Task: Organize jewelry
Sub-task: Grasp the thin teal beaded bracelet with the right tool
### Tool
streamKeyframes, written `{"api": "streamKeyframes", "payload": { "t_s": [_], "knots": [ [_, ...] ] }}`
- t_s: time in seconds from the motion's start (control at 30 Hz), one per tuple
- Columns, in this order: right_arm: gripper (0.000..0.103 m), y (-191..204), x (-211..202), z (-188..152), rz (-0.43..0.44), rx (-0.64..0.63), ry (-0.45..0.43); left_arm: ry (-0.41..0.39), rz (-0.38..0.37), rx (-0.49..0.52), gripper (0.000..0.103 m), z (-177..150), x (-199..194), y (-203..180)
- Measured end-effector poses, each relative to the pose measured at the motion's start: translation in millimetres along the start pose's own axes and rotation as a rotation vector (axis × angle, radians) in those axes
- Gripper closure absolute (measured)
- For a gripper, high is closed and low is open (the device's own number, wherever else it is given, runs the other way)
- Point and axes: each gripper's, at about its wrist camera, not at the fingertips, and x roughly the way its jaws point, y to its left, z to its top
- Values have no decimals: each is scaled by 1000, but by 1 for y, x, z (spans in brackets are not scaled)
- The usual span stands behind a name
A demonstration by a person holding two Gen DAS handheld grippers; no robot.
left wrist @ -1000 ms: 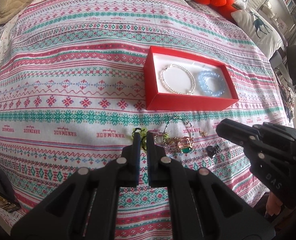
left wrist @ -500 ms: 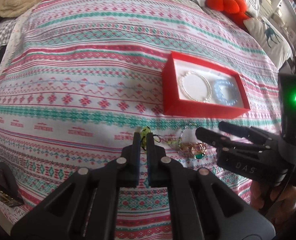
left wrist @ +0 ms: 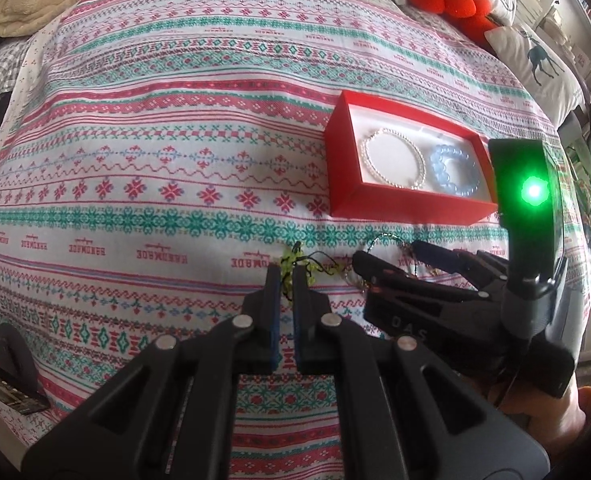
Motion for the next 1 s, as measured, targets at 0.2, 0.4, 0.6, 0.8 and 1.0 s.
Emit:
{"api": "streamKeyframes", "payload": {
  "t_s": [0.2,0.4,0.6,0.8,1.0],
  "knots": [
    [49,3,-3,-2,-22,-16,-16,7,3,3,97,-1,1,-2],
    [50,-2,-8,-2,10,-8,-8,3,0,1,97,0,0,-1],
    [50,-10,-27,-3,50,0,-27,-16,-18,0,97,4,-6,-1],
    [50,-20,-53,-10,80,-3,-62,-41,-44,8,97,6,-12,-5],
    [50,-26,-74,-12,106,-11,-98,-84,-84,17,97,10,-23,-13]
  ]
}}
